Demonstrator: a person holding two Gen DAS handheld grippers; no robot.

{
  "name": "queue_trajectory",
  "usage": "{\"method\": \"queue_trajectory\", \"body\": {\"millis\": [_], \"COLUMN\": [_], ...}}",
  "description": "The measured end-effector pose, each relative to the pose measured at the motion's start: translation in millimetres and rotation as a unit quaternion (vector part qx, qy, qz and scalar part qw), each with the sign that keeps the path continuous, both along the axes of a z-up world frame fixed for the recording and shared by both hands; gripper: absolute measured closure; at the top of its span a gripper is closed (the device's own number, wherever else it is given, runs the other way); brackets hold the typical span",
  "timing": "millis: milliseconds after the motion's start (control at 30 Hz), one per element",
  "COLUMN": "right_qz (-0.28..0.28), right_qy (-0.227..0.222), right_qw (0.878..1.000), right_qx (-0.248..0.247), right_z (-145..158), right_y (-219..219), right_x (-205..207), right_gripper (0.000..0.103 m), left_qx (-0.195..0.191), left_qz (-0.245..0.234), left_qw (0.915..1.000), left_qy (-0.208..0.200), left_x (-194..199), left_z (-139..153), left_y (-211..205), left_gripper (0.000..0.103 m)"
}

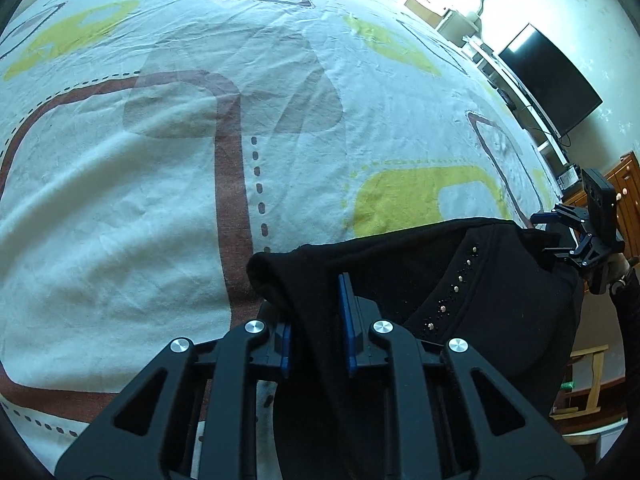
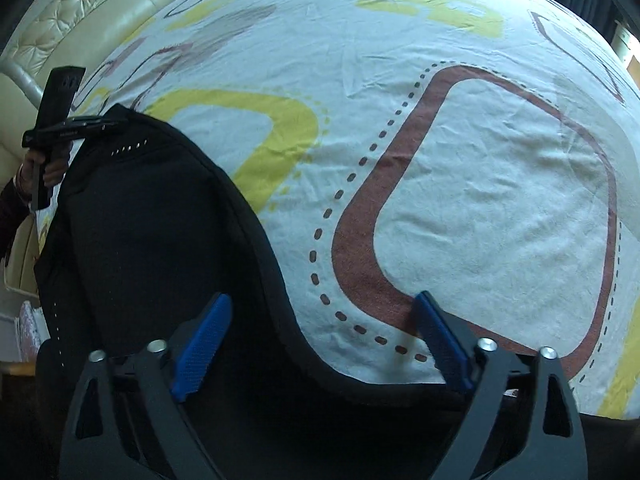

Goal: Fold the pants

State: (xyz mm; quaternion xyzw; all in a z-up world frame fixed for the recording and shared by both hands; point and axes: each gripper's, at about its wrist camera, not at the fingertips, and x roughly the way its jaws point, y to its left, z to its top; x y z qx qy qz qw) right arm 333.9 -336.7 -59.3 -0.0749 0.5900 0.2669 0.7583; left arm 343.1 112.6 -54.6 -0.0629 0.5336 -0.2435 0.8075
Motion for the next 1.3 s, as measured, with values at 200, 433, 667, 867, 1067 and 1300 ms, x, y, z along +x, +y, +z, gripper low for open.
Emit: {"method": "queue_trajectory", "body": {"millis": [200,433,667,867,1067,1300], "right_qz": [-0.015,-0.026,-0.037,-0.026,-0.022,-0.022], "right_qy": [0.013,-0.082,-0.21,-0.275,-0.27,-0.227], "right_qw": [0.999,0.996,0.977,0.96,0.96,0.97], "right_qx": [0.029,-0.016,-0.025,-0.052,-0.07,-0.081], "right_z": [5,40,97,99,64,21], "right_y": [-10,-3,-1,12,20,16], "right_x": [4,-23,-98,-184,-241,-262], "right_gripper": [0.082,0.089,0.089,0.089,0.089,0.089], "left_qx": [0.018,-0.027,-0.104,-0.144,-0.147,-0.112], "left_qz": [0.003,0.017,0.007,-0.006,-0.006,0.008], "left_qw": [0.9998,0.9987,0.9896,0.9809,0.9816,0.9923], "left_qy": [-0.011,-0.04,-0.099,-0.13,-0.122,-0.051], "left_x": [-1,-7,-44,-104,-178,-234], "left_z": [3,22,66,99,88,32], "left_y": [-5,-1,12,25,39,46], "left_gripper": [0.088,0.094,0.094,0.094,0.093,0.086]}}
